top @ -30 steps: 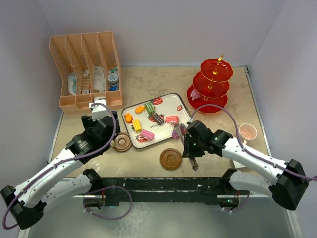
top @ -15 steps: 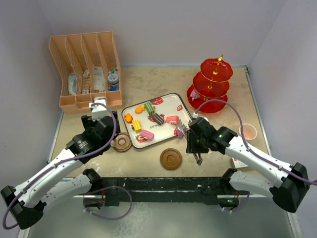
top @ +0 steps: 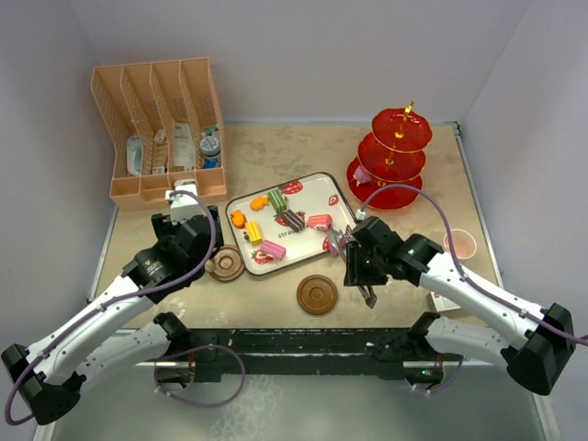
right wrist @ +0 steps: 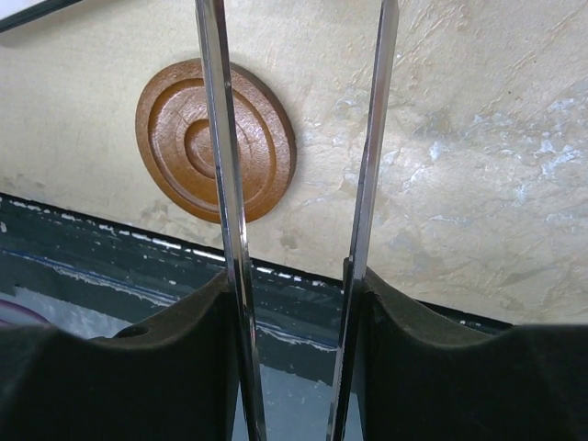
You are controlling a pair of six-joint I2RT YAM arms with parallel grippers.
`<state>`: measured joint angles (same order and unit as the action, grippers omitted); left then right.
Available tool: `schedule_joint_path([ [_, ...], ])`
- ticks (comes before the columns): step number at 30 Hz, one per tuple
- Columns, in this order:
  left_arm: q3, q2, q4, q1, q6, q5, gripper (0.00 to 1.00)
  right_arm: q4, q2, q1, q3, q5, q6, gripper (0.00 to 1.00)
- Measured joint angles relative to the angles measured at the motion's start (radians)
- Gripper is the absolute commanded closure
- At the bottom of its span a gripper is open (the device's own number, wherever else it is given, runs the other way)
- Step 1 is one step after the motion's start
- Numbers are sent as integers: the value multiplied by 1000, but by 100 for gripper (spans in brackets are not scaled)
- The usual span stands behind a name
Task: Serve the afternoon tea
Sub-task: Pick up the desert from the tray.
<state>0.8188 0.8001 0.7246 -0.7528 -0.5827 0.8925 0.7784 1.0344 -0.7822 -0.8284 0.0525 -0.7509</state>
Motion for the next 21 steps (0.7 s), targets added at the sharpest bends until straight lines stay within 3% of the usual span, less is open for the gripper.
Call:
schedule_joint_path([
  [21, 0, -17, 0, 0, 0, -11, 15, 50, 84, -5, -80, -18, 3, 54],
])
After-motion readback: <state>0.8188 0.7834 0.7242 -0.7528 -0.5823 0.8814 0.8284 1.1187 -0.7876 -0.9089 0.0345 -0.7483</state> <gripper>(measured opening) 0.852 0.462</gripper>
